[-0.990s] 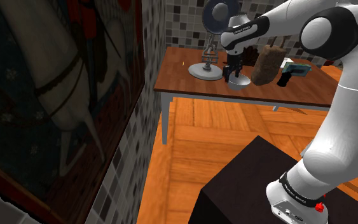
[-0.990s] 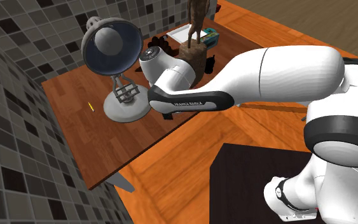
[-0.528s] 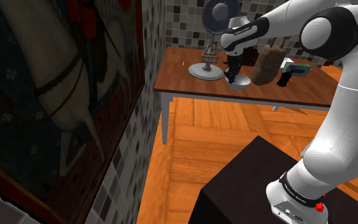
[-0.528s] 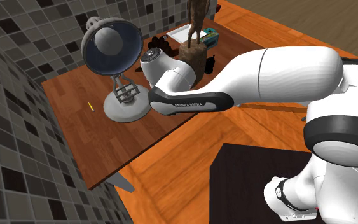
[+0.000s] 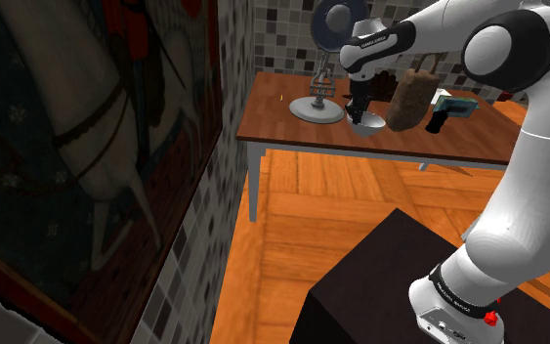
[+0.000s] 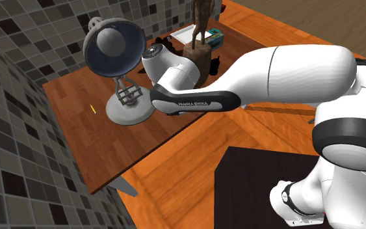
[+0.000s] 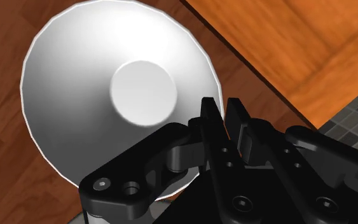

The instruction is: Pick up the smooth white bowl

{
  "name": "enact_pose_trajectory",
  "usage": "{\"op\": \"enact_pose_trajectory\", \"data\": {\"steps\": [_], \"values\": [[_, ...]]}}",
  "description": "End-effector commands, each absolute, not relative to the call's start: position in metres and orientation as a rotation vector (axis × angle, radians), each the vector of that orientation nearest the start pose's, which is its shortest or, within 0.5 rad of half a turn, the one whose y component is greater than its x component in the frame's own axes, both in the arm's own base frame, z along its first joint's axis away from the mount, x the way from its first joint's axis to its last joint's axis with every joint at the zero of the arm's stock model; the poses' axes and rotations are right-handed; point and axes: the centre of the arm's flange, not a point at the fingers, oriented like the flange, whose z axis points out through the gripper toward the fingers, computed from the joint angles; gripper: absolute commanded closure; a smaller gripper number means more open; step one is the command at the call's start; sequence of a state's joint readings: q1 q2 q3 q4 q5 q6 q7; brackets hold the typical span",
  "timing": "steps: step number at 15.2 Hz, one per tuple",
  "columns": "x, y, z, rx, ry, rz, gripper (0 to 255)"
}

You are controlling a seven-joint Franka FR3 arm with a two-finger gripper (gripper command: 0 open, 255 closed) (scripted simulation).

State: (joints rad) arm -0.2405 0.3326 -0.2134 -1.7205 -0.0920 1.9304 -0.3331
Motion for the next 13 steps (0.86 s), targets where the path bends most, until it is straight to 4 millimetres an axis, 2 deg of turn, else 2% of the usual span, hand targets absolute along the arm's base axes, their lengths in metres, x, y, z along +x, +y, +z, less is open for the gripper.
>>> {"op": "enact_pose_trajectory", "data": {"steps": [1,11,13], "values": [[0.571,-0.273,0.398,-3.226,0.123,0.269,255],[0.571,-0.273,0.451,-3.226,0.123,0.269,255],[0.571,-0.273,0.451,-3.226,0.123,0.269,255]]}}
